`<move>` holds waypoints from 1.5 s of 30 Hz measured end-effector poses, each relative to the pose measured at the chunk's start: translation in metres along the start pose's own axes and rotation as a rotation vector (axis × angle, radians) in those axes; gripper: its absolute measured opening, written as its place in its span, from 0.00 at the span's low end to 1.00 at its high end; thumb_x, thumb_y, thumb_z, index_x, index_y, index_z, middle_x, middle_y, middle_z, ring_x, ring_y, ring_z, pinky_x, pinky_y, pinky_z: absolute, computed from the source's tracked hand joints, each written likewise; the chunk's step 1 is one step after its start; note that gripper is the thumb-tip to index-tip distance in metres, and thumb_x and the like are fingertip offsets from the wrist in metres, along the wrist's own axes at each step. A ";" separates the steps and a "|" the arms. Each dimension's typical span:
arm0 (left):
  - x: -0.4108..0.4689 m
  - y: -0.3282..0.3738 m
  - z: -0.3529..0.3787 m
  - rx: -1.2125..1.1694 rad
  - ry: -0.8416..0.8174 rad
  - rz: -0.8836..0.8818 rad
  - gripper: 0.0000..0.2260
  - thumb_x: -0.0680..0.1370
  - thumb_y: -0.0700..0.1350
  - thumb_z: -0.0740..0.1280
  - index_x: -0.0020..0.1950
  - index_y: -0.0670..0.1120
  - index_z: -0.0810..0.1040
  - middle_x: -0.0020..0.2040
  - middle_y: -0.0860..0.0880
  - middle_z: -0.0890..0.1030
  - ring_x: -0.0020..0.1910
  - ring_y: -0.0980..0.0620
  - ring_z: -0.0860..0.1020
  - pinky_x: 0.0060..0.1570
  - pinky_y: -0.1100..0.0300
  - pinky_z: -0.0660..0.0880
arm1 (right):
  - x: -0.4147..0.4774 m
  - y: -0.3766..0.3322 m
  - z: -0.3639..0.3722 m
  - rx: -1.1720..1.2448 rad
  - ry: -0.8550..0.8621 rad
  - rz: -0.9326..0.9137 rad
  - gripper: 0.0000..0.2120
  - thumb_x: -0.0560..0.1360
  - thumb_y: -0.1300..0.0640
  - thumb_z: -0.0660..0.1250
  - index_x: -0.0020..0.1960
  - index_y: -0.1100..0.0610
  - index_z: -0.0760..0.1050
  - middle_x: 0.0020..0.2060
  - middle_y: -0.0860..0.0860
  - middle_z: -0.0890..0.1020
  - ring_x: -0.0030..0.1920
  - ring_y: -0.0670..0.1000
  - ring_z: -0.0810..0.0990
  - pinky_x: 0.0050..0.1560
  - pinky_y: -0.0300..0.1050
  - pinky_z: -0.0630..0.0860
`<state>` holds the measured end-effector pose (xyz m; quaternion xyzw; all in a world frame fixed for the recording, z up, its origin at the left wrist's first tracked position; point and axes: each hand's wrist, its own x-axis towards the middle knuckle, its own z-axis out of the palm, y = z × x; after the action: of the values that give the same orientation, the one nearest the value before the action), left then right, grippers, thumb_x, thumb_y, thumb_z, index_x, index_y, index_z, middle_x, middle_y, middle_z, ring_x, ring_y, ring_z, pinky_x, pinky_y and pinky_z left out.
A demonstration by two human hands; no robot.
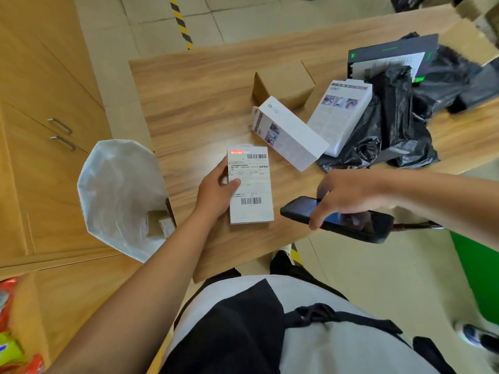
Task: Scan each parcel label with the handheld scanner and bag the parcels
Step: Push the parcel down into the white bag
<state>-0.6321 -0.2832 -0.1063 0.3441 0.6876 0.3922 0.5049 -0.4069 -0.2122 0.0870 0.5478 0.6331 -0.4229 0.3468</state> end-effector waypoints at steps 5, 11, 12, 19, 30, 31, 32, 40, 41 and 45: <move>0.007 0.000 -0.004 0.014 -0.052 0.007 0.27 0.77 0.39 0.68 0.73 0.60 0.70 0.60 0.62 0.81 0.57 0.69 0.76 0.56 0.61 0.76 | 0.001 -0.006 0.005 0.024 0.031 0.052 0.33 0.50 0.36 0.79 0.43 0.61 0.84 0.39 0.61 0.87 0.31 0.59 0.82 0.33 0.49 0.78; 0.002 0.003 -0.004 -0.001 -0.058 -0.020 0.28 0.78 0.37 0.68 0.73 0.59 0.70 0.52 0.71 0.78 0.52 0.75 0.75 0.52 0.65 0.75 | -0.001 -0.007 0.011 0.006 0.037 0.036 0.31 0.52 0.36 0.79 0.45 0.58 0.84 0.40 0.57 0.88 0.42 0.64 0.87 0.36 0.52 0.82; 0.002 0.004 -0.003 -0.001 -0.059 -0.022 0.28 0.78 0.37 0.68 0.74 0.59 0.70 0.52 0.71 0.78 0.51 0.76 0.74 0.51 0.66 0.74 | -0.002 -0.008 0.012 0.004 0.037 0.032 0.30 0.54 0.36 0.78 0.45 0.58 0.84 0.39 0.57 0.88 0.43 0.64 0.87 0.38 0.53 0.83; -0.001 0.010 -0.004 0.000 -0.056 -0.039 0.28 0.79 0.38 0.67 0.75 0.60 0.68 0.57 0.66 0.78 0.48 0.79 0.72 0.53 0.66 0.74 | -0.005 -0.012 0.016 0.096 0.021 0.061 0.29 0.54 0.42 0.79 0.43 0.64 0.80 0.23 0.55 0.79 0.22 0.57 0.77 0.30 0.47 0.75; 0.008 0.038 -0.034 0.143 -0.245 -0.171 0.31 0.75 0.30 0.58 0.61 0.67 0.77 0.61 0.53 0.81 0.53 0.53 0.81 0.52 0.51 0.80 | -0.025 0.001 0.015 0.278 -0.031 -0.063 0.30 0.57 0.43 0.80 0.51 0.63 0.84 0.40 0.62 0.85 0.33 0.57 0.84 0.35 0.51 0.83; 0.006 0.042 -0.037 0.202 -0.248 -0.162 0.32 0.75 0.30 0.56 0.57 0.68 0.78 0.60 0.54 0.81 0.50 0.54 0.82 0.48 0.54 0.80 | -0.026 0.002 0.017 0.311 -0.003 -0.086 0.32 0.56 0.41 0.80 0.51 0.62 0.84 0.42 0.61 0.86 0.36 0.57 0.85 0.37 0.52 0.85; 0.004 0.044 -0.039 0.268 -0.234 -0.146 0.31 0.75 0.30 0.55 0.58 0.67 0.78 0.61 0.54 0.81 0.48 0.55 0.81 0.44 0.57 0.79 | -0.028 0.003 0.020 0.352 0.028 -0.107 0.33 0.55 0.39 0.79 0.51 0.61 0.85 0.43 0.60 0.87 0.39 0.58 0.86 0.39 0.53 0.86; -0.060 0.004 -0.053 0.979 -0.120 0.027 0.47 0.67 0.62 0.74 0.79 0.60 0.51 0.79 0.48 0.55 0.75 0.43 0.55 0.71 0.46 0.56 | -0.024 -0.007 0.060 0.799 0.159 -0.273 0.25 0.54 0.39 0.77 0.46 0.50 0.87 0.39 0.49 0.88 0.32 0.44 0.85 0.31 0.36 0.80; -0.067 -0.002 -0.054 1.030 -0.110 0.048 0.48 0.67 0.62 0.74 0.79 0.60 0.50 0.79 0.47 0.54 0.75 0.43 0.55 0.72 0.47 0.56 | -0.022 -0.010 0.066 0.840 0.171 -0.283 0.25 0.55 0.41 0.78 0.49 0.52 0.86 0.38 0.49 0.88 0.32 0.44 0.84 0.32 0.37 0.81; -0.084 -0.007 -0.056 1.068 -0.019 0.086 0.46 0.67 0.59 0.73 0.79 0.59 0.52 0.77 0.47 0.59 0.72 0.44 0.60 0.69 0.50 0.61 | -0.019 -0.026 0.082 0.971 0.238 -0.307 0.15 0.64 0.49 0.80 0.49 0.52 0.86 0.38 0.48 0.88 0.32 0.43 0.84 0.33 0.41 0.81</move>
<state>-0.6656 -0.3702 -0.0668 0.5845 0.7721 0.0049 0.2494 -0.4311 -0.2958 0.0749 0.5907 0.4721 -0.6484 -0.0876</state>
